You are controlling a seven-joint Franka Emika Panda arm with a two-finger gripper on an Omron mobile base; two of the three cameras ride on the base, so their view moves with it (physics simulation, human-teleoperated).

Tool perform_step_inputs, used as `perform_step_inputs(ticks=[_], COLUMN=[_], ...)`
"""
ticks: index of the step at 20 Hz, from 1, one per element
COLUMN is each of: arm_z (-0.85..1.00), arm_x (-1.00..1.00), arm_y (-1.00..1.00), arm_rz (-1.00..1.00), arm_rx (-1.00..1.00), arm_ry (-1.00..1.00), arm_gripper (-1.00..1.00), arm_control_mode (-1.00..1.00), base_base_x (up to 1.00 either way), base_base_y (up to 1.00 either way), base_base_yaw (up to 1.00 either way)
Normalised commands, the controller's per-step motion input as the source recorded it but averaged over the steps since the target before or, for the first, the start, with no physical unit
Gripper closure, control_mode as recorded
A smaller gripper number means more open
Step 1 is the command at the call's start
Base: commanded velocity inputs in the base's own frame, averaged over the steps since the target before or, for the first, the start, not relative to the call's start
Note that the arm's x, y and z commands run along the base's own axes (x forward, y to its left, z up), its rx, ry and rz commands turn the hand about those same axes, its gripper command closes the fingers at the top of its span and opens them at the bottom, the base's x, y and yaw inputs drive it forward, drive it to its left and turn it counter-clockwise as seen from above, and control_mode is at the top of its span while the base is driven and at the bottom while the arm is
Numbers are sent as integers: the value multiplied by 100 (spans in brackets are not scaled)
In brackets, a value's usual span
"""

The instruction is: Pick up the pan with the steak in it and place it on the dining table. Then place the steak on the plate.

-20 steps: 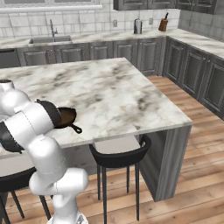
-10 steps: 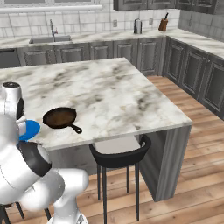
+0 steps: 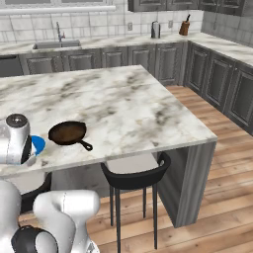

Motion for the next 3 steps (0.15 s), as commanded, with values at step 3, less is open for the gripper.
perform_step_inputs(ticks=[3], arm_z=[29], arm_x=[-70], arm_y=[-13], arm_rz=[0], arm_rx=[3], arm_ry=[-47], arm_gripper=[-100], arm_control_mode=[-100], base_base_x=[0], base_base_y=[0], base_base_yaw=[0])
